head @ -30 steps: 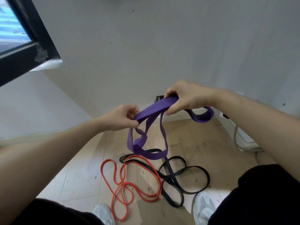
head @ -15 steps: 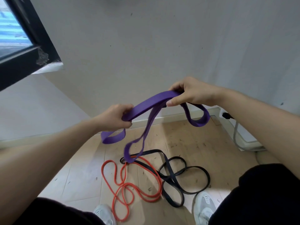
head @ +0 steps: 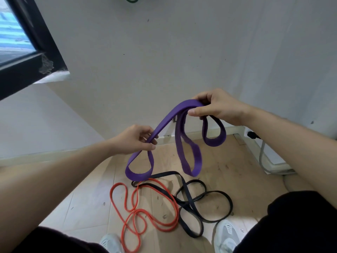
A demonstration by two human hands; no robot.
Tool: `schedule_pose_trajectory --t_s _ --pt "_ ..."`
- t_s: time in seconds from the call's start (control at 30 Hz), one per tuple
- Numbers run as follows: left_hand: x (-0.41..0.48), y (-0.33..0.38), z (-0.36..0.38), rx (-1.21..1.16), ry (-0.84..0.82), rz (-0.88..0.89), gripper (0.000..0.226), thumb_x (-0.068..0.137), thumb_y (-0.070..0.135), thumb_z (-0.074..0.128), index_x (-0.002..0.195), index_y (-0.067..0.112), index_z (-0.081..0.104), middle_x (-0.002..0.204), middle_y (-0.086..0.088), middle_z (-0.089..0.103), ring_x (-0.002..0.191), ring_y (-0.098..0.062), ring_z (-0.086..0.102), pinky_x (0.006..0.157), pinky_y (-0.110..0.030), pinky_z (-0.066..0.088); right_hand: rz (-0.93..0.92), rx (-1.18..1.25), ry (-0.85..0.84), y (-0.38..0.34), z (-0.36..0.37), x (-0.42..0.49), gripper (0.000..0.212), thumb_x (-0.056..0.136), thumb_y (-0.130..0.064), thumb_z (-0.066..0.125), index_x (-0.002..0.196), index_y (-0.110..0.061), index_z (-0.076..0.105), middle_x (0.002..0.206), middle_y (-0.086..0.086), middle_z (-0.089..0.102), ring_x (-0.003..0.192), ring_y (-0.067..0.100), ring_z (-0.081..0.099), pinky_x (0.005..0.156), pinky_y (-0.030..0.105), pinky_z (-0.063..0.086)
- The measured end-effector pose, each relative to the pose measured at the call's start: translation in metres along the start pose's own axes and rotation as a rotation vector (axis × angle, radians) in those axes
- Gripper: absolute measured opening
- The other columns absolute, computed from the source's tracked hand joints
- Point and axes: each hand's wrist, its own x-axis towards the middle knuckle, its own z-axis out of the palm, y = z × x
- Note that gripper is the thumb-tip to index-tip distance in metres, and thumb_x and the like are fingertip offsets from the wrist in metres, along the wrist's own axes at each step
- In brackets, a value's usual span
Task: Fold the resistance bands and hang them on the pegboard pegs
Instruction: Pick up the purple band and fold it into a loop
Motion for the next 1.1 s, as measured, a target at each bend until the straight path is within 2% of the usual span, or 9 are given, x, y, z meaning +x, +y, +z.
schedule_pose_trajectory --t_s 0.17,0.27,0.47,0.6,0.77,0.87,0.97,1.03,1.1 --pt "0.005 0.017 0.011 -0.052 0.017 0.029 0.041 0.088 0.013 0.075 0.127 0.017 0.063 0.116 0.006 0.071 0.105 -0.007 0.07 0.09 -0.024 0.059 -0.092 0.099 0.093 -0.007 0.012 0.004 0.023 0.085 -0.009 0.077 0.107 -0.002 0.072 0.088 0.007 0.072 0.075 0.01 0.068 0.068 0.019 0.053" --pt "0.005 0.021 0.013 -0.112 0.045 0.038 0.041 0.086 0.012 0.077 0.124 0.02 0.063 0.115 0.006 0.071 0.104 -0.007 0.07 0.087 -0.021 0.058 -0.124 0.124 0.127 -0.009 0.017 0.006 0.025 0.085 -0.012 0.077 0.107 -0.003 0.072 0.087 0.004 0.07 0.075 0.009 0.065 0.07 0.02 0.052" --pt "0.007 0.04 0.022 -0.376 0.09 0.061 0.054 0.078 0.028 0.086 0.125 0.026 0.06 0.118 0.008 0.071 0.109 -0.007 0.069 0.09 -0.026 0.059 -0.156 0.167 0.138 -0.014 0.026 0.006 0.025 0.087 -0.013 0.076 0.109 -0.002 0.071 0.088 0.007 0.069 0.077 0.013 0.062 0.069 0.024 0.053" --pt "0.011 0.056 0.034 -0.492 0.14 0.056 0.063 0.074 0.034 0.087 0.131 0.023 0.06 0.123 0.008 0.07 0.113 -0.008 0.068 0.096 -0.029 0.056 -0.185 0.155 0.141 -0.015 0.027 0.006 0.023 0.088 -0.012 0.074 0.108 -0.004 0.071 0.083 -0.002 0.069 0.074 0.008 0.062 0.071 0.022 0.051" --pt "0.013 0.061 0.039 -0.488 0.15 0.068 0.032 0.085 0.018 0.08 0.114 0.018 0.066 0.109 0.001 0.076 0.101 -0.01 0.073 0.089 -0.026 0.058 -0.193 0.173 0.17 -0.014 0.019 0.004 0.018 0.088 -0.013 0.074 0.105 -0.007 0.072 0.083 -0.004 0.068 0.075 0.009 0.06 0.072 0.026 0.051" --pt "0.01 0.056 0.032 -0.466 0.136 0.068 0.033 0.087 0.014 0.078 0.116 0.019 0.063 0.104 -0.001 0.078 0.098 -0.013 0.074 0.081 -0.023 0.059 -0.164 0.191 0.211 -0.009 0.005 0.0 0.017 0.088 -0.013 0.073 0.104 -0.008 0.072 0.081 -0.006 0.067 0.074 0.011 0.058 0.073 0.027 0.051" --pt "0.011 0.053 0.025 -0.469 0.16 0.075 0.031 0.084 0.014 0.081 0.11 0.015 0.065 0.088 -0.002 0.074 0.082 -0.018 0.072 0.078 -0.03 0.06 -0.125 0.233 0.237 0.003 -0.009 -0.001 0.018 0.085 -0.021 0.073 0.101 -0.011 0.072 0.078 -0.004 0.065 0.074 0.015 0.057 0.075 0.03 0.05" --pt "0.01 0.055 0.021 -0.514 0.204 0.062 0.03 0.083 0.01 0.081 0.109 0.015 0.066 0.079 0.002 0.071 0.074 -0.016 0.068 0.072 -0.028 0.059 -0.054 0.232 0.196 0.015 -0.02 -0.002 0.031 0.083 -0.027 0.071 0.107 -0.007 0.071 0.083 0.001 0.066 0.081 0.018 0.061 0.081 0.033 0.05" --pt "0.009 0.055 0.014 -0.553 0.255 0.049 0.03 0.085 0.007 0.079 0.111 0.015 0.066 0.08 0.002 0.073 0.074 -0.016 0.068 0.073 -0.026 0.058 0.047 0.167 0.119 0.029 -0.031 -0.004 0.037 0.083 -0.03 0.07 0.113 -0.007 0.069 0.088 0.004 0.07 0.087 0.019 0.066 0.087 0.034 0.052"
